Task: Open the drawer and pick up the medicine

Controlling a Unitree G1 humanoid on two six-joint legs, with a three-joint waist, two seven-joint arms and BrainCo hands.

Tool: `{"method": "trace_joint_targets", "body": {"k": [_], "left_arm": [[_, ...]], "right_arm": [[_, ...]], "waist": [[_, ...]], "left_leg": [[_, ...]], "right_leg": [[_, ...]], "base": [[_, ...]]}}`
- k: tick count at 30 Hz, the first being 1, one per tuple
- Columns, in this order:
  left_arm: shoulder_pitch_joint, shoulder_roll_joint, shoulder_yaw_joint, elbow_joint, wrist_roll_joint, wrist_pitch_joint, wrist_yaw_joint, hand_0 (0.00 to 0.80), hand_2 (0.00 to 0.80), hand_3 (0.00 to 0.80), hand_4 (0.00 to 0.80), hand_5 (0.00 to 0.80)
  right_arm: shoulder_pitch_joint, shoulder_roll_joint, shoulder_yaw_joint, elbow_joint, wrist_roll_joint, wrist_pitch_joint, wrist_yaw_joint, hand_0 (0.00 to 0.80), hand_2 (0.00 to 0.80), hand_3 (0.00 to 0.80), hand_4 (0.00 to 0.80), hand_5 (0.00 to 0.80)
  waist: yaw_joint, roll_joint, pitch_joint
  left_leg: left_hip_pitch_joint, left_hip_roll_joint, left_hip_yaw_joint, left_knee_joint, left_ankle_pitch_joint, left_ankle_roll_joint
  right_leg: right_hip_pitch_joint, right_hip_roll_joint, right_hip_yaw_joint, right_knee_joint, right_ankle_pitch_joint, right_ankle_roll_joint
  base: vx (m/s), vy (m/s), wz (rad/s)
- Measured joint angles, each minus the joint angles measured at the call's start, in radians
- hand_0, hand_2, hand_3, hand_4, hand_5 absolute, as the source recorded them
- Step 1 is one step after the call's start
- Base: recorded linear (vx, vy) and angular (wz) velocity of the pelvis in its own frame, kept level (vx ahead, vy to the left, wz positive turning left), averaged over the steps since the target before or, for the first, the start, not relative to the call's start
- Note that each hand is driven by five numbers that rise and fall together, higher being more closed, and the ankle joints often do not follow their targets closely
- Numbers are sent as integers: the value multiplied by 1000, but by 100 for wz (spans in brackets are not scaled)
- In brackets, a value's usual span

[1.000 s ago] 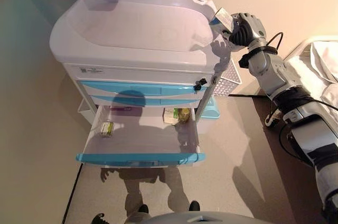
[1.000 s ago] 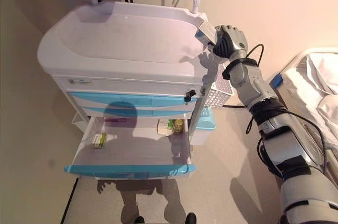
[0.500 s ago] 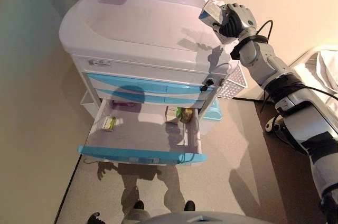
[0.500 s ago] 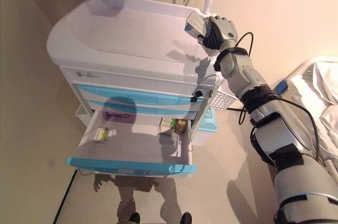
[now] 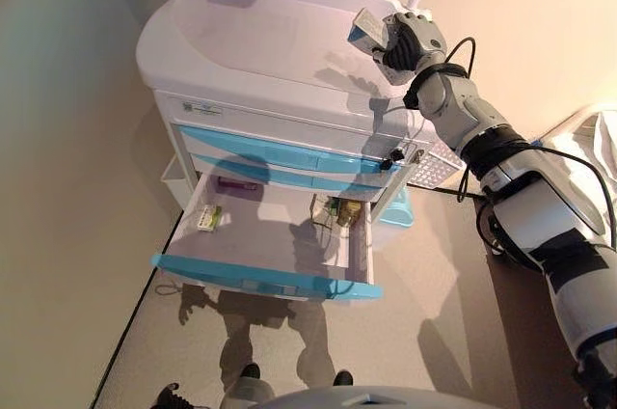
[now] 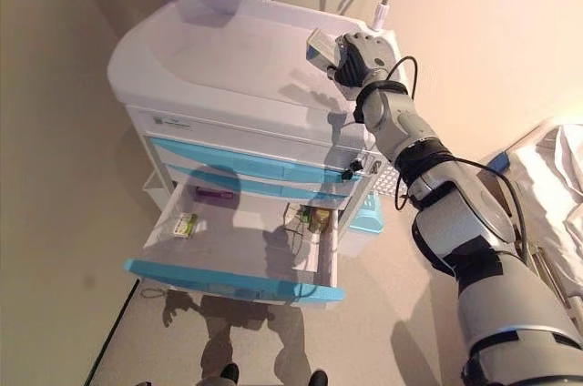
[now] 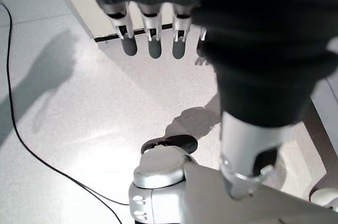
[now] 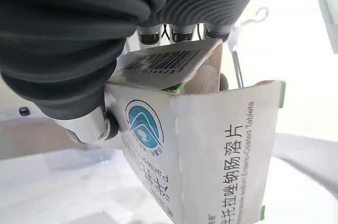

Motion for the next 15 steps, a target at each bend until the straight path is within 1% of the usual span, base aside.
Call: {"method": "trace_joint_targets", "body": {"k": [8,9,13,15], "left_arm": [[-3,2,-10,1,-7,-2,1,0,0,0,0,0],[-4,4,-20,0,-8,-2,2,0,0,0,0,0],[-8,8,-21,0,-8,-5,3,0,0,0,0,0],[-10,12,-21,0,-8,-5,4,0,0,0,0,0]], "right_arm": [[-16,32,1,43,9,0,0,800,800,800,800,800],[-17,33,1,54,9,0,0,800,800,800,800,800],[-17,37,1,94,9,1,0,800,800,800,800,800],[-19,37,1,94,10,0,0,800,800,800,800,800]], "waist": [[5,-5,1],[8,-5,2],[20,-8,5],[21,-8,8]], "left_leg": [[-34,-1,-11,18,-1,-3],[-35,-1,-12,18,-1,-3],[-41,-2,-18,19,-1,-3],[-58,-2,-30,28,-2,-4]], "right_leg": [[-18,0,-11,0,1,-1],[-18,-1,-12,0,1,-1],[-20,-1,-15,0,-4,1],[-28,-1,-25,0,-4,1]], "base": [[-7,3,5],[0,0,0],[-2,3,2],[-12,10,15]]}}
